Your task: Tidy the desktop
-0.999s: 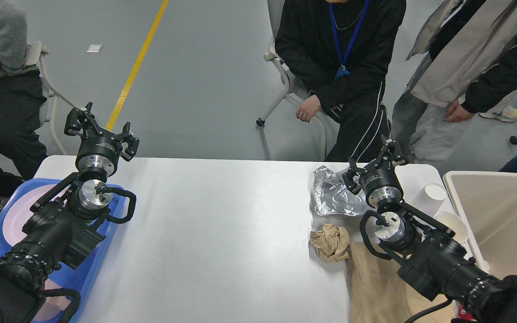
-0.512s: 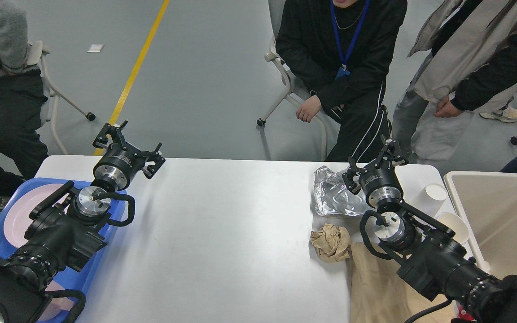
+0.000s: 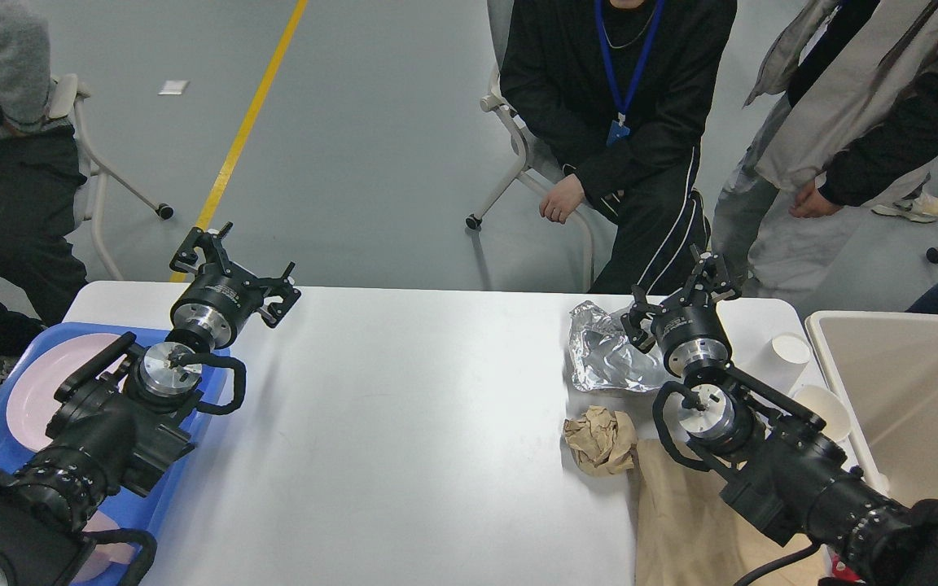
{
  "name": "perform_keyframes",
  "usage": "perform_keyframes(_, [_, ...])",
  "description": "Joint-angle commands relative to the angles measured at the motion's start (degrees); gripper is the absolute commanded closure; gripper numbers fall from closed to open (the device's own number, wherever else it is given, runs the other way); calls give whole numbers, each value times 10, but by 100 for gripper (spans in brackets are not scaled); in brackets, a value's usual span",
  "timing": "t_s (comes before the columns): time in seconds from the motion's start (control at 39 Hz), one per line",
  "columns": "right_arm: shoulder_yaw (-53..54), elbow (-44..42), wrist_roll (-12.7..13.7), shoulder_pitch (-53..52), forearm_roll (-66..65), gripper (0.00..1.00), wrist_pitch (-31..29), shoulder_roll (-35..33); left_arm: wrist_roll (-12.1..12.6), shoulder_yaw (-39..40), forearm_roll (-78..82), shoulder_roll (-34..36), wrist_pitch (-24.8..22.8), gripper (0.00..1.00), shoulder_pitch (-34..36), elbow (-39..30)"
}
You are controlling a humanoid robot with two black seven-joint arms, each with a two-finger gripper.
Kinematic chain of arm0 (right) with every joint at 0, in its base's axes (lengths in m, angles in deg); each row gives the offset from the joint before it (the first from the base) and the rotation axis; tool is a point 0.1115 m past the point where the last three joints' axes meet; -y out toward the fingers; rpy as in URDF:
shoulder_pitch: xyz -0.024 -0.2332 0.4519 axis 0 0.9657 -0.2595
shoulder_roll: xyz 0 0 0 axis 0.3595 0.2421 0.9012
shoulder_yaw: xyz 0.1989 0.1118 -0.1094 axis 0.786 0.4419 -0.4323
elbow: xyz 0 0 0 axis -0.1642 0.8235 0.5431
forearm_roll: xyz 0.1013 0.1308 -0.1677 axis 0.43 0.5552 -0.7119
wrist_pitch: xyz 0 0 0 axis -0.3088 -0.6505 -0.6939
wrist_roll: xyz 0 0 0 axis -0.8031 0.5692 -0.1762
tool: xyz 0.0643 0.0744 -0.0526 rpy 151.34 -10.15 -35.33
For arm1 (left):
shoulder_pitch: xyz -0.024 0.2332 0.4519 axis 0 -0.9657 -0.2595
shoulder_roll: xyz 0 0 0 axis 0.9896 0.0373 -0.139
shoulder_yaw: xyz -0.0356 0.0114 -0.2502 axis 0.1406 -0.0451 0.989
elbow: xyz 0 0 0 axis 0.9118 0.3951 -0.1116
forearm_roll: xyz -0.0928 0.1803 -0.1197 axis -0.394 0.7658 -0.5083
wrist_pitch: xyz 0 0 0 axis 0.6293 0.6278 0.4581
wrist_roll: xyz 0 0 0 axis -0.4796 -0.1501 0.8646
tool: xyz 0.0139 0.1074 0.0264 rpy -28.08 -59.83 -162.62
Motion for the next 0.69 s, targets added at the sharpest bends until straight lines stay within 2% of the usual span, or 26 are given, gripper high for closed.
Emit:
perform_keyframes(0.0, [0, 0, 0, 0, 0, 0, 0, 0, -1, -2, 0, -3, -16, 1, -1, -1])
perform_keyframes(0.03, [0, 0, 0, 0, 0, 0, 0, 0, -2, 0, 0, -3, -24, 1, -2, -1])
perform_keyframes(0.08, [0, 0, 0, 0, 1, 0, 0, 0, -17, 0, -1, -10, -66, 1, -3, 1])
perform_keyframes(0.15, [0, 0, 0, 0, 0, 0, 0, 0, -43, 0, -3, -13, -104, 1, -16, 2])
perform_keyframes(0.28, [0, -1, 0, 0, 0, 0, 0, 0, -51, 5, -4, -13, -134, 1, -26, 2])
perform_keyframes(0.67, [0, 0, 0, 0, 1, 0, 0, 0, -59, 19, -6, -14, -140, 1, -38, 2])
